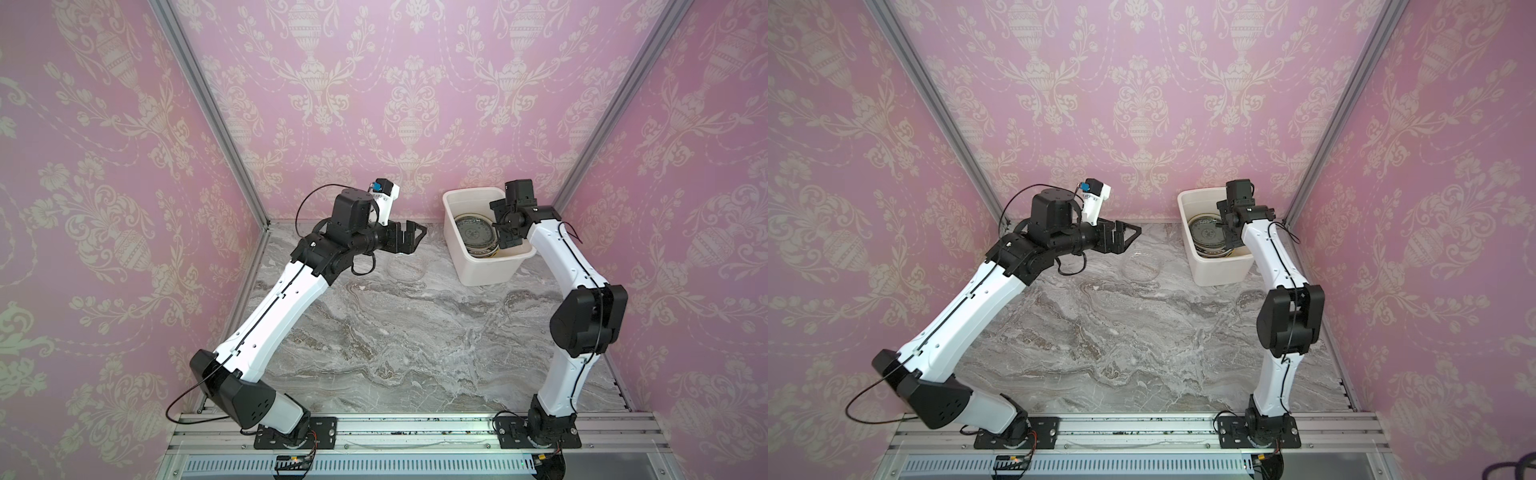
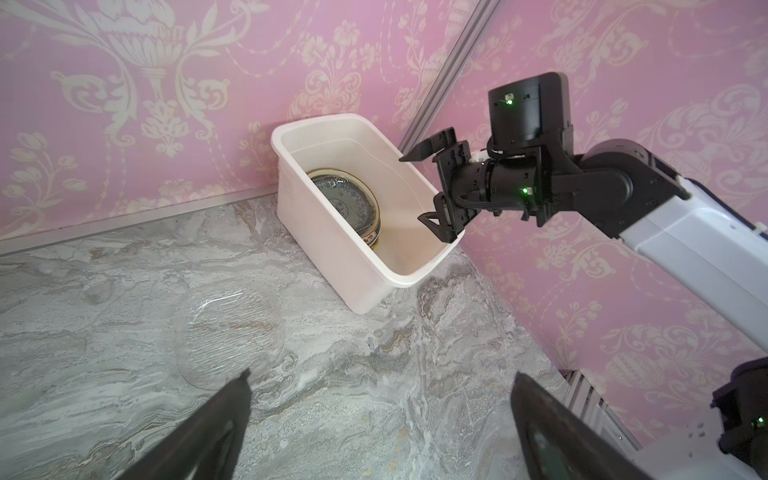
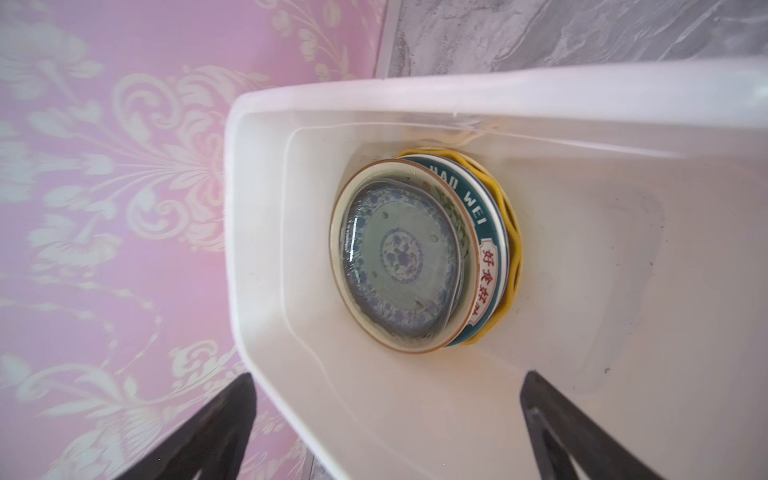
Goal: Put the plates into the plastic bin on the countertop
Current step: 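Open the right gripper and move it toward the clear ribbed glass plate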
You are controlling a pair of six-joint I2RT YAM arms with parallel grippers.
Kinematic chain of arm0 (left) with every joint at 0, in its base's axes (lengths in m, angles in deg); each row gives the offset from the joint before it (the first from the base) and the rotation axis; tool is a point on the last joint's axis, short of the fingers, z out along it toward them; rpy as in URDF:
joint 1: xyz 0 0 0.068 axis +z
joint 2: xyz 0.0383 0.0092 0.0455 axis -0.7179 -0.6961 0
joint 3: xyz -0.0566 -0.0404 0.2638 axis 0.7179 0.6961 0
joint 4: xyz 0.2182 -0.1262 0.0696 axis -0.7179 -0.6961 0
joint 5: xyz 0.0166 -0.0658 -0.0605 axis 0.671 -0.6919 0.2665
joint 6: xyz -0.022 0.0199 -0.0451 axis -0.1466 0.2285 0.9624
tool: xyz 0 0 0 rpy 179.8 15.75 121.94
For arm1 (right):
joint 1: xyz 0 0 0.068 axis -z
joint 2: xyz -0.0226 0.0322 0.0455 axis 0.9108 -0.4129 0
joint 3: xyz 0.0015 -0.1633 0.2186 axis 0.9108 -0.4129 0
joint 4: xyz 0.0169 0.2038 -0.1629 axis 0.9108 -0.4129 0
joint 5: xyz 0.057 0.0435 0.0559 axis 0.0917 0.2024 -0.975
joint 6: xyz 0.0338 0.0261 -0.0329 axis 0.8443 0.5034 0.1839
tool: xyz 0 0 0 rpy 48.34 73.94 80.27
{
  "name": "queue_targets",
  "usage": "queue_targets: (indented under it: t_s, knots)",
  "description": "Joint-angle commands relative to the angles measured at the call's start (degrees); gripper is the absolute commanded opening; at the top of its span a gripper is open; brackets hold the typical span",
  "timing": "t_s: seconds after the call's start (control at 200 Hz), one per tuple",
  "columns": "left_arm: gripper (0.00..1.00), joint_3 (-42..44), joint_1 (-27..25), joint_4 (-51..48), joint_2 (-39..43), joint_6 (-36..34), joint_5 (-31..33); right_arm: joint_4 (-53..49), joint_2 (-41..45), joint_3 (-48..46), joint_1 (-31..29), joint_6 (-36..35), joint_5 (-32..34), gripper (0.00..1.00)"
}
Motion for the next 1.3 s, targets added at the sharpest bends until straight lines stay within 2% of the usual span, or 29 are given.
queue_targets:
  t_s: [0.0, 0.14, 0.295, 0.42, 0.515, 0.751, 0.966, 1.296]
  knots:
    - [0.99, 4.3, 0.6, -0.7, 5.1, 4.6, 3.2, 4.3, 7.6, -6.8, -1.4, -4.2, -2.2, 1.0]
    - [0.99, 10.2, 1.2, -2.6, 11.8, 8.6, 4.6, 9.2, 18.4, -17.5, -4.5, -8.6, -5.8, 0.99]
    - [0.98, 16.4, 3.5, -5.4, 17.2, 13.3, 4.9, 12.7, 28.6, -28.3, -9.4, -15.7, -9.8, 0.93]
    - [0.96, 20.4, 7.1, -8.1, 18.3, 17.7, 3.3, 14.0, 33.9, -34.0, -14.5, -21.6, -11.8, 0.89]
    - [0.94, 23.6, 9.2, -8.9, 18.1, 20.0, 1.6, 12.1, 34.7, -34.4, -18.8, -26.2, -11.6, 0.86]
    - [0.93, 28.5, 9.8, -4.3, 16.1, 23.7, -0.6, 4.1, 26.9, -29.2, -24.9, -31.9, -8.3, 0.8]
    - [0.93, 29.7, 9.8, -1.7, 13.8, 24.1, -2.2, 3.4, 15.4, -25.6, -25.8, -31.5, -9.3, 0.76]
    - [0.93, 31.8, 10.7, 1.0, 12.6, 23.3, -4.4, -0.1, -1.6, -13.4, -26.8, -31.2, -8.2, 0.68]
